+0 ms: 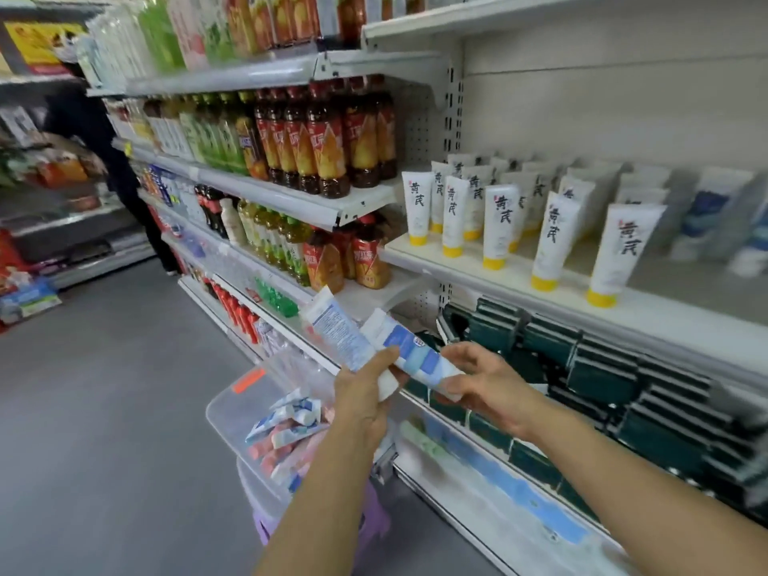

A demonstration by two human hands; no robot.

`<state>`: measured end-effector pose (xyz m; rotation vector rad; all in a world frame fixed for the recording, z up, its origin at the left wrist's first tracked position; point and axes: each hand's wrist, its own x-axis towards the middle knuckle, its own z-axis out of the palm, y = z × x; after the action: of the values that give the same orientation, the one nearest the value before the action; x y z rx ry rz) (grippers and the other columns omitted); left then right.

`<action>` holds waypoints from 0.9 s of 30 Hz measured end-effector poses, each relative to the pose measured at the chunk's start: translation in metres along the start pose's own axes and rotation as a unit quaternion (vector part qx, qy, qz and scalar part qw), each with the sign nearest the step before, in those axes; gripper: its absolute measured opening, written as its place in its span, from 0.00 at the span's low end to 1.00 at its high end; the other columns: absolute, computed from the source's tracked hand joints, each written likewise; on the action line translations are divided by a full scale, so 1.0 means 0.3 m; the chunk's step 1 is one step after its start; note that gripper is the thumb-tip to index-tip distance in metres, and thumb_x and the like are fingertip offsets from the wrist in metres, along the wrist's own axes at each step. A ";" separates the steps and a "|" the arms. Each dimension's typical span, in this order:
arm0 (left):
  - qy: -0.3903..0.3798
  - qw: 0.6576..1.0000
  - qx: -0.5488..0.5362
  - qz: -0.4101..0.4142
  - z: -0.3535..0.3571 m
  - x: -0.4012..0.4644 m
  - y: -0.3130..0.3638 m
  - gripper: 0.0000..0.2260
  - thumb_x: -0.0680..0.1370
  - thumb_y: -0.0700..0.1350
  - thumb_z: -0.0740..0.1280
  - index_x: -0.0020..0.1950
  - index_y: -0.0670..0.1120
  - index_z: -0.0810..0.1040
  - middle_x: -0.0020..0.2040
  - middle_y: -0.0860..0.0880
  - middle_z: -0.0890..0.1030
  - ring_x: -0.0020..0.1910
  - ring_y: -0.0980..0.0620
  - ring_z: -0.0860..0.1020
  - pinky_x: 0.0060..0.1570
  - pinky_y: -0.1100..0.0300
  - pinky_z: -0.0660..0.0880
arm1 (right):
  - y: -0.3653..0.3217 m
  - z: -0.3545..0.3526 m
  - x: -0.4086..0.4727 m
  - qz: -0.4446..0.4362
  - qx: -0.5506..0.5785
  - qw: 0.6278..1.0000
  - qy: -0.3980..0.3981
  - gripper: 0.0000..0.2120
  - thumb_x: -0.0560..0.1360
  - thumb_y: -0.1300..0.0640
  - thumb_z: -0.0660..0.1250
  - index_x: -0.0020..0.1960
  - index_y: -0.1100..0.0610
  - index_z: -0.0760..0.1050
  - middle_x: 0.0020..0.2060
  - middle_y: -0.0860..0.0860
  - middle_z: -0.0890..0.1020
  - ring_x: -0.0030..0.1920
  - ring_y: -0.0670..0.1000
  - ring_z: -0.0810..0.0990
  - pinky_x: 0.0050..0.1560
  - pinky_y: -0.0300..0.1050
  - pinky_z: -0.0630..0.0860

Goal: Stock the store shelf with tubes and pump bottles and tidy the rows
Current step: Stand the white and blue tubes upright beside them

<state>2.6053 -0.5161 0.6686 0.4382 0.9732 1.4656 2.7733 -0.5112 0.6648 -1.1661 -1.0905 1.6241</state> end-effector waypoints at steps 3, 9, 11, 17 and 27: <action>-0.023 0.999 0.035 -0.005 0.078 -0.014 -0.037 0.12 0.72 0.31 0.71 0.53 0.40 0.78 0.43 0.44 0.84 0.37 0.48 0.84 0.42 0.49 0.81 | -0.042 -0.066 -0.069 0.002 -0.060 0.998 0.003 0.13 0.74 0.64 0.70 0.58 0.56 0.77 0.48 0.53 0.83 0.46 0.51 0.81 0.52 0.51 0.78; -0.117 0.987 0.109 0.013 0.317 -0.076 -0.152 0.14 0.73 0.29 0.68 0.56 0.41 0.77 0.48 0.42 0.84 0.46 0.42 0.82 0.52 0.41 0.78 | -0.134 -0.256 -0.212 -0.049 -0.196 0.978 0.044 0.06 0.73 0.58 0.73 0.51 0.54 0.81 0.43 0.50 0.85 0.41 0.45 0.81 0.43 0.38 0.77; -0.141 0.983 0.120 0.020 0.408 -0.100 -0.190 0.14 0.73 0.29 0.69 0.55 0.42 0.78 0.48 0.42 0.84 0.45 0.42 0.82 0.52 0.41 0.78 | -0.167 -0.334 -0.256 -0.063 -0.201 0.975 0.064 0.07 0.72 0.58 0.74 0.49 0.53 0.81 0.44 0.50 0.86 0.43 0.46 0.82 0.47 0.42 0.78; -0.237 0.956 0.167 0.044 0.673 -0.184 -0.327 0.15 0.73 0.29 0.68 0.57 0.41 0.78 0.51 0.41 0.84 0.49 0.41 0.82 0.52 0.46 0.79 | -0.254 -0.592 -0.378 -0.120 -0.204 0.962 0.133 0.10 0.71 0.65 0.73 0.52 0.59 0.81 0.47 0.55 0.86 0.46 0.50 0.83 0.51 0.47 0.79; -0.294 0.935 0.192 -0.037 1.007 -0.265 -0.524 0.10 0.76 0.41 0.68 0.55 0.50 0.72 0.48 0.43 0.80 0.42 0.48 0.80 0.37 0.54 0.79 | -0.371 -1.026 -0.439 -0.197 -0.157 0.922 0.296 0.10 0.71 0.64 0.74 0.49 0.53 0.79 0.40 0.50 0.84 0.34 0.47 0.80 0.31 0.37 0.74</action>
<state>2.9474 -0.5181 0.7416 1.0468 0.7680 0.9737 3.1147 -0.5521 0.7438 -1.4098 -1.1039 0.7247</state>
